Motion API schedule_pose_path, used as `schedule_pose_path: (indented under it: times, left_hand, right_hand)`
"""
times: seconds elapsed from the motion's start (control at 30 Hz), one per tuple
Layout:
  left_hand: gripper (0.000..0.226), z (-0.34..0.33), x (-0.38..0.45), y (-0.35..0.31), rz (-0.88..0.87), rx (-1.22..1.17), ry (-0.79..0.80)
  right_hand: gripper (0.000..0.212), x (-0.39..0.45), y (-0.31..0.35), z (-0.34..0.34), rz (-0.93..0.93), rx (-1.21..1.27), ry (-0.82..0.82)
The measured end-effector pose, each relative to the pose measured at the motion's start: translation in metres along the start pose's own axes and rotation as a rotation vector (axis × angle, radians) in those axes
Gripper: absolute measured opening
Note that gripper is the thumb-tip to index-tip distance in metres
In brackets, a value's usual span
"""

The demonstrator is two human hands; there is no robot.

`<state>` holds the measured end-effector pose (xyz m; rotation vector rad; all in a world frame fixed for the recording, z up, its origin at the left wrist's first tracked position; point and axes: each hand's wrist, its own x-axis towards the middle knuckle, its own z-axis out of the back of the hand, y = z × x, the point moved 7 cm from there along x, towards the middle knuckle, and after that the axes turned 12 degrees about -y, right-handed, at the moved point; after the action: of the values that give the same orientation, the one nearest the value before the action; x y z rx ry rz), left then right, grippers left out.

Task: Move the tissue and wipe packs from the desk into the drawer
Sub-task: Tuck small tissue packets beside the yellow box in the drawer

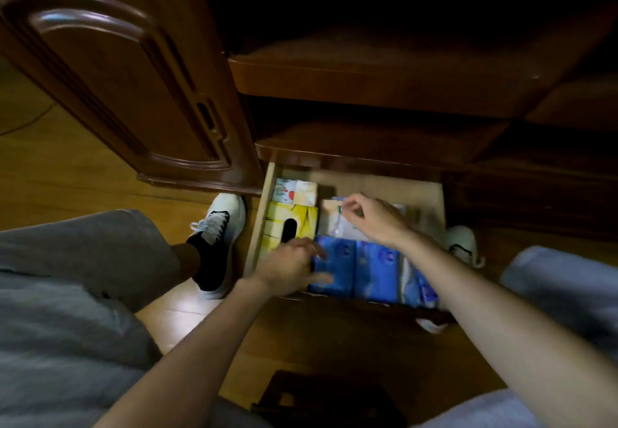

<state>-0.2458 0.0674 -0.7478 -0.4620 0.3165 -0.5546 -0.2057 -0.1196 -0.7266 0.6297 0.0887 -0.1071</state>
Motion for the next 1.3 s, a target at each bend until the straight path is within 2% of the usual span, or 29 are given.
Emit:
schedule_pose_path:
  times: [0.07, 0.13, 0.2, 0.33, 0.47, 0.6, 0.77, 0.87, 1.0, 1.07, 1.17, 1.23, 1.3]
  left_hand:
    - [0.065, -0.017, -0.013, -0.012, -0.088, 0.102, 0.219]
    - [0.05, -0.025, -0.025, -0.023, -0.159, 0.2, 0.254]
    - [0.035, -0.027, -0.033, -0.032, -0.211, 0.295, 0.22]
    - [0.032, -0.018, -0.037, -0.045, -0.257, 0.431, 0.167]
    - [0.037, -0.016, -0.042, -0.046, -0.296, 0.494, 0.12]
    - [0.057, -0.005, -0.03, -0.037, -0.27, 0.524, -0.005]
    - [0.055, 0.007, 0.002, -0.045, -0.341, 0.587, -0.121]
    - [0.059, 0.012, 0.027, -0.032, -0.326, 0.616, -0.252]
    - [0.092, 0.032, 0.083, -0.015, -0.182, 0.706, -0.356]
    - [0.103, 0.042, 0.108, -0.009, -0.132, 0.704, -0.407]
    - [0.103, 0.05, 0.138, 0.003, -0.082, 0.68, -0.451]
    - [0.096, 0.053, 0.156, 0.006, -0.092, 0.692, -0.468]
    - [0.088, 0.057, 0.172, 0.006, -0.133, 0.698, -0.5]
  right_hand:
    - [0.022, -0.042, -0.015, 0.008, 0.004, -0.094, 0.123]
    - [0.038, -0.096, -0.031, 0.008, 0.017, -0.186, 0.307]
    - [0.05, -0.14, -0.046, 0.004, 0.093, -0.353, 0.425]
    - [0.037, -0.162, -0.053, 0.005, 0.262, -0.582, 0.345]
    - [0.031, -0.155, -0.042, 0.001, 0.398, -0.711, 0.337]
    - [0.028, -0.136, -0.044, 0.009, 0.354, -0.74, 0.219]
    - [0.032, -0.103, -0.06, 0.024, 0.296, -0.781, 0.073]
    - [0.05, -0.076, -0.066, 0.036, 0.266, -0.838, -0.048]
    - [0.086, -0.032, -0.069, 0.053, 0.21, -0.84, -0.213]
    - [0.095, -0.011, -0.074, 0.06, 0.169, -0.812, -0.272]
    - [0.087, 0.016, -0.078, 0.063, 0.233, -0.825, -0.34]
    - [0.078, 0.031, -0.082, 0.065, 0.28, -0.83, -0.414]
    - [0.079, 0.044, -0.089, 0.071, 0.25, -0.799, -0.51]
